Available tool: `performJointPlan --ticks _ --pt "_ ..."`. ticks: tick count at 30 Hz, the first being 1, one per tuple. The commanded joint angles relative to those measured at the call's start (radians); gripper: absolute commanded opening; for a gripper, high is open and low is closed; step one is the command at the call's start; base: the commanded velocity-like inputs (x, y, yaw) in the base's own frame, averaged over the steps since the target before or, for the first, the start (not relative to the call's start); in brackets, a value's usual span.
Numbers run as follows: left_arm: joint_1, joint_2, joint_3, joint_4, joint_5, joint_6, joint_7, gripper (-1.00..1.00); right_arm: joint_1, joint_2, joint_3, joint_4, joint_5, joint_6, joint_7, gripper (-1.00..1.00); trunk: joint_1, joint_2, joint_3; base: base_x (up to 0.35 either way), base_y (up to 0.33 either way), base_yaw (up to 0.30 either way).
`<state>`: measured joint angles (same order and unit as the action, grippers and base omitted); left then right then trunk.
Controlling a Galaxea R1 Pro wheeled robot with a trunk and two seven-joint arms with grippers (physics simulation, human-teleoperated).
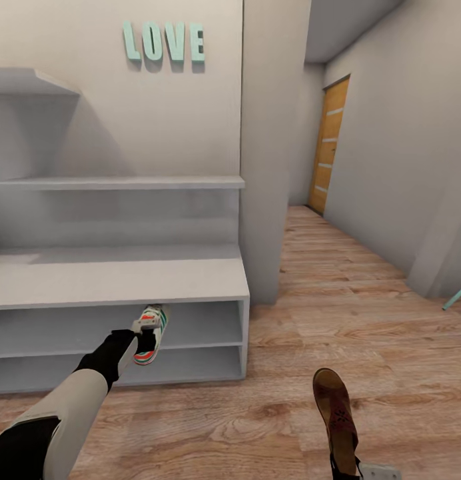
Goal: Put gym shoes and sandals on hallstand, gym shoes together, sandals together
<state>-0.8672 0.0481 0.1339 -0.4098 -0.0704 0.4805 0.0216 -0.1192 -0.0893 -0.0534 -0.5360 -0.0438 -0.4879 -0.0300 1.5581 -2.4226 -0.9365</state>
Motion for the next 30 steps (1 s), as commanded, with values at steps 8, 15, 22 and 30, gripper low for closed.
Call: performJointPlan --ticks 8,15,22,30 --pt "0.0 -0.001 0.01 -0.003 -0.008 0.009 0.007 -1.0 0.0 -0.002 0.001 -0.002 -0.01 -0.003 -0.001 -1.0 0.015 -0.028 -0.014 0.0 0.0 0.0" --pt "0.0 0.002 0.011 -0.003 -0.01 0.016 0.011 -1.0 0.0 -0.002 0.001 -0.004 -0.01 -0.003 -0.001 -1.0 0.042 -0.077 -0.035 0.0 0.0 0.0" --pt "-0.004 0.004 0.01 -0.003 -0.014 0.023 0.009 -1.0 0.0 -0.001 0.001 -0.004 -0.01 -0.003 -0.001 -1.0 0.043 -0.078 -0.043 0.0 0.0 0.0" --pt "-0.009 0.006 0.01 -0.005 -0.017 0.061 0.009 -1.0 0.0 -0.002 0.001 -0.004 -0.01 -0.003 -0.001 -1.0 0.043 -0.078 -0.043 0.0 0.0 0.0"
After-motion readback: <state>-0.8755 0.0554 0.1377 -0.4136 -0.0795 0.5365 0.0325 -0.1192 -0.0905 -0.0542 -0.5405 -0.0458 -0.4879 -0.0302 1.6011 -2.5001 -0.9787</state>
